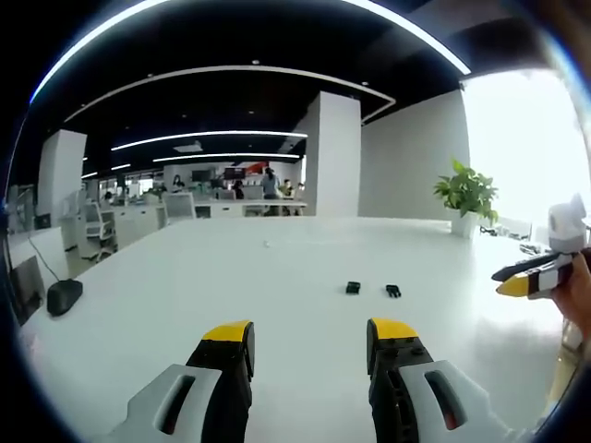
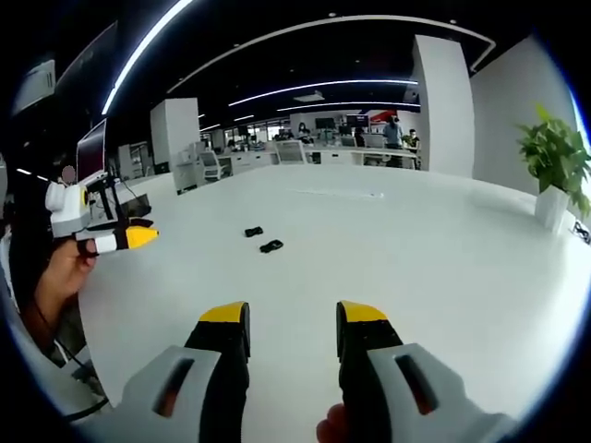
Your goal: Snap the two parts of the plastic buckle together until the buckle closes and remains connected.
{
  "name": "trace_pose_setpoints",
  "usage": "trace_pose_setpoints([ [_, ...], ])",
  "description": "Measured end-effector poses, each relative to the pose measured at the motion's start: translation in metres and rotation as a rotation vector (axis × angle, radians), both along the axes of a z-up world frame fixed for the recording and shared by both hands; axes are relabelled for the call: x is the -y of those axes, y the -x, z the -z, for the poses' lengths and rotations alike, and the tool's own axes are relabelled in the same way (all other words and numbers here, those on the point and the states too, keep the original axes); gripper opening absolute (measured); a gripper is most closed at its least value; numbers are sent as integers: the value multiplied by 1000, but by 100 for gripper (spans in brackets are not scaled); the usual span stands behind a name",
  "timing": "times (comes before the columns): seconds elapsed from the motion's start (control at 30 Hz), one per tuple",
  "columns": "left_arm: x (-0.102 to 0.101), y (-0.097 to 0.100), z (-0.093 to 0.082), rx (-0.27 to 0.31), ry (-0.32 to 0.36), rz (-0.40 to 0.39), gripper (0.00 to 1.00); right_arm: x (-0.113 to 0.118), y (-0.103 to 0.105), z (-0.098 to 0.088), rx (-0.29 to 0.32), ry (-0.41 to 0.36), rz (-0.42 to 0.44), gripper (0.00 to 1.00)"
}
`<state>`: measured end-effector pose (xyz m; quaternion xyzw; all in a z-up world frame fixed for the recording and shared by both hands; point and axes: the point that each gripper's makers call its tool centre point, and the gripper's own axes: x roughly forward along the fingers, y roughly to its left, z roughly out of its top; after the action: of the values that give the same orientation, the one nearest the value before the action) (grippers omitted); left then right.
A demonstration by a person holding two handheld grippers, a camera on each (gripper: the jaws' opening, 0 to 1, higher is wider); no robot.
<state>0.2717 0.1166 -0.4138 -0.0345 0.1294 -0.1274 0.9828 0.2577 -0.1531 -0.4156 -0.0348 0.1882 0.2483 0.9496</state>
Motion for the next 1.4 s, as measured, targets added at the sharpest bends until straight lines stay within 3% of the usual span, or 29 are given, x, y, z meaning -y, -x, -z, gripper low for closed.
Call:
trace_pose_setpoints([
  [0.6,14,-10,-9,3,5,34,49,3,-12,4,-2,9,-26,36],
  [0.73,18,-14,-13,16,44,52,48,3,-16,2,7,23,-42,35],
  [0.83,17,-17,-14,15,31,52,48,4,-18,1,23,45,-55,28],
  [1.4,18,-24,-16,19,6,61,48,2,-27,2,17,39,-88,31],
])
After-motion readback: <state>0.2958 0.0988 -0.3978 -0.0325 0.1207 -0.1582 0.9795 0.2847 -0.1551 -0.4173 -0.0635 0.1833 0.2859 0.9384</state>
